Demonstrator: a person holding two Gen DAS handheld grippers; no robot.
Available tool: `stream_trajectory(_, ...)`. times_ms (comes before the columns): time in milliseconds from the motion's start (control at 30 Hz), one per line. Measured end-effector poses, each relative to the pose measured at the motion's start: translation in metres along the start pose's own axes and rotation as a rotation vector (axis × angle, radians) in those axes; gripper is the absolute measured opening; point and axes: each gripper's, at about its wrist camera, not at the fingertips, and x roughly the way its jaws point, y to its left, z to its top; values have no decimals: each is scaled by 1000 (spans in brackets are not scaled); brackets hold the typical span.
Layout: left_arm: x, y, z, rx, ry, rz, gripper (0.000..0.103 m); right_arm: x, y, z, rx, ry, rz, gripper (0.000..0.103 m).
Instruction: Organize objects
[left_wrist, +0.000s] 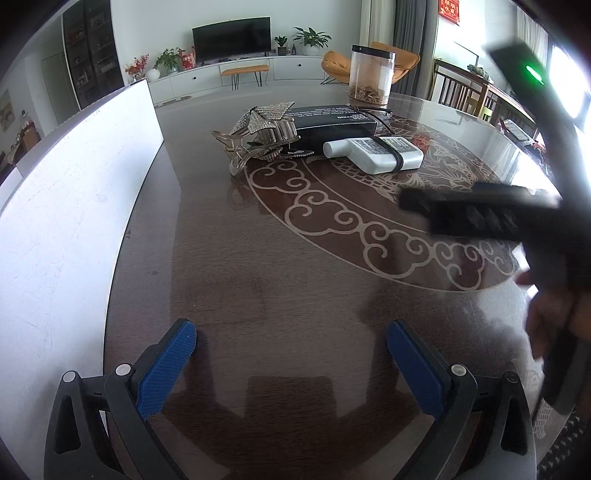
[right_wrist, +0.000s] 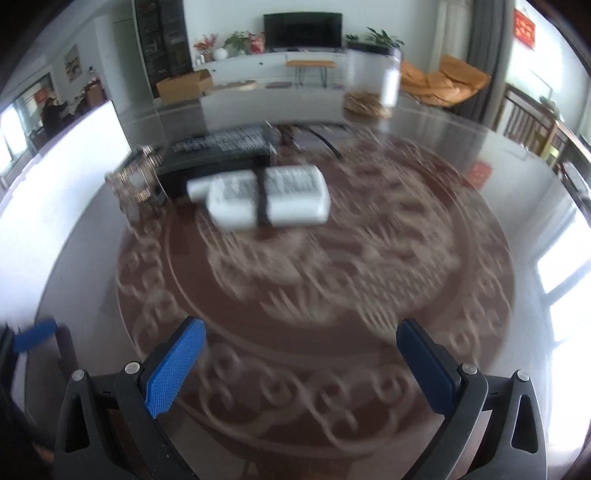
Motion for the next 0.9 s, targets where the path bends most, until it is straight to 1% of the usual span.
stream_trajectory(67, 0, 0, 0, 0, 0, 0, 103, 11, 7, 17, 9, -2, 12, 103)
stream_trajectory(133, 0, 0, 0, 0, 0, 0, 103, 25, 10, 30, 21, 15, 9, 103)
stream_trajectory(200, 0, 0, 0, 0, 0, 0, 103, 38, 3, 39, 53, 34, -9, 103)
stream_trajectory(233, 0, 0, 0, 0, 0, 0, 103, 42, -7, 40, 88, 37, -25, 103)
stream_trajectory(267, 1, -1, 2, 0, 0, 0, 103, 39, -18, 39, 116, 22, -54, 102)
stream_trajectory(333, 2, -2, 3, 0, 0, 0, 103, 30, -46, 32, 190, 17, -117, 102)
stream_trajectory(400, 2, -2, 3, 0, 0, 0, 103, 13, -89, 13, 278, 11, -207, 102)
stream_trajectory(467, 2, -2, 3, -1, -1, 1, 103, -4, -119, -5, 322, 12, -256, 103)
stream_trajectory(500, 2, -2, 3, -1, -1, 1, 103, -15, -131, -17, 330, 14, -264, 103)
stream_trajectory(600, 2, -2, 3, -1, -1, 1, 103, -39, -143, -45, 309, 11, -247, 103)
stream_trajectory(667, 2, -2, 3, -1, -1, 1, 103, -53, -135, -63, 277, 8, -224, 103)
stream_trajectory(767, 3, -2, 6, -8, 7, 2, 103, -61, -118, -71, 227, 6, -193, 103)
stream_trajectory(867, 10, -3, 18, -24, 54, 8, 103, -57, -105, -70, 196, 8, -180, 103)
stream_trajectory(900, 15, -5, 26, -23, 79, 9, 103, -55, -106, -71, 197, 8, -176, 103)
